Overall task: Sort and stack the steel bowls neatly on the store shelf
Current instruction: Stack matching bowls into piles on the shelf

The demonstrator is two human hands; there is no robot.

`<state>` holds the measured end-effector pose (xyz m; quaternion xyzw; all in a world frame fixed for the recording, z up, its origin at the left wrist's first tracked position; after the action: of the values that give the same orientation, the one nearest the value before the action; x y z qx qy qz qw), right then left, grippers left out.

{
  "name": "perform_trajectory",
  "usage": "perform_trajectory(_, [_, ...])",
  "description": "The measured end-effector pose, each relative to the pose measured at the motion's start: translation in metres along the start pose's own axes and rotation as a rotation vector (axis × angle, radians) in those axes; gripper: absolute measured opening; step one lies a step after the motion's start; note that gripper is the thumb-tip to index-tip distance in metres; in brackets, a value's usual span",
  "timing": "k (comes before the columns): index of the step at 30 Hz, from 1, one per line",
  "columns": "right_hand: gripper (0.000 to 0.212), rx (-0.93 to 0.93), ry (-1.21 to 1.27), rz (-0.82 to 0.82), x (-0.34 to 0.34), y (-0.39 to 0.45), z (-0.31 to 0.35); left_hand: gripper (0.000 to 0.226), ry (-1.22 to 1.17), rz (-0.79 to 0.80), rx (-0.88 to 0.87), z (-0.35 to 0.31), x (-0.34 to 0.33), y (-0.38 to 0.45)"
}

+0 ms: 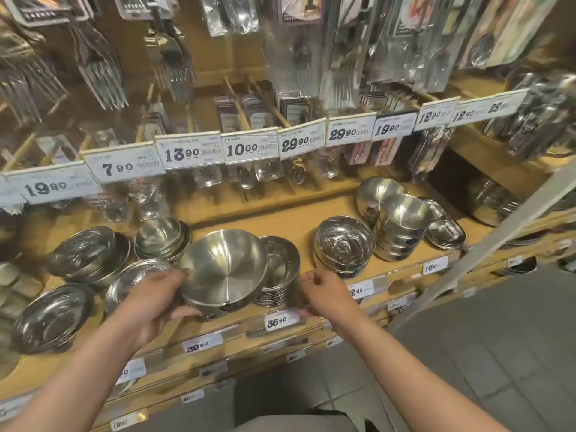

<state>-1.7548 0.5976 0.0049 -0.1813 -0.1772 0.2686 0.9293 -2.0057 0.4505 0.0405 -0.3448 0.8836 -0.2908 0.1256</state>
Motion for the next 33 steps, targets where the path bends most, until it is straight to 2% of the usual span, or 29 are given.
perform_trajectory(3, [0.018,-0.067,0.165,0.233,0.008,-0.016,0.000,0.018,-0.007,-0.009,-0.007,0.007,-0.021,-0.006])
perform_trajectory(6, [0.028,-0.089,0.218,0.318,0.032,-0.028,-0.004,0.019,0.013,0.029,0.009,0.015,-0.050,-0.016])
perform_trajectory(8, [0.029,-0.080,0.234,0.322,0.056,-0.036,-0.008,0.021,0.023,0.065,0.024,0.021,-0.073,-0.026])
perform_trajectory(12, [0.018,-0.061,0.245,0.299,0.109,-0.047,-0.019,0.023,-0.024,0.104,0.050,0.035,-0.118,-0.047])
perform_trajectory(19, [0.014,-0.072,0.279,0.204,0.171,-0.041,-0.042,0.021,-0.066,-0.017,0.030,0.051,-0.160,-0.079])
perform_trajectory(28, [0.018,-0.049,0.154,0.312,0.163,-0.032,-0.050,0.018,-0.134,-0.137,0.001,0.075,-0.162,-0.107])
perform_trajectory(30, [0.023,-0.050,0.171,0.337,0.157,-0.030,-0.045,0.019,-0.140,-0.141,-0.011,0.080,-0.155,-0.110])
perform_trajectory(33, [0.018,-0.044,0.241,0.388,0.145,-0.033,-0.033,0.019,-0.137,-0.130,-0.019,0.082,-0.141,-0.110])
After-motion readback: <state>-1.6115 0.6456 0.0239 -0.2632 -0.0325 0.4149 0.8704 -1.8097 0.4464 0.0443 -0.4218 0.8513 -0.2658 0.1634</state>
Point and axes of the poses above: each hand's wrist, its own y-axis towards the middle knuckle, its own x-axis out of the back of the hand, z = x × y, the point moved 2 cm from there along y, towards the middle knuckle, and after that the axes turned 1 degree about x, right-handed, at the moved point
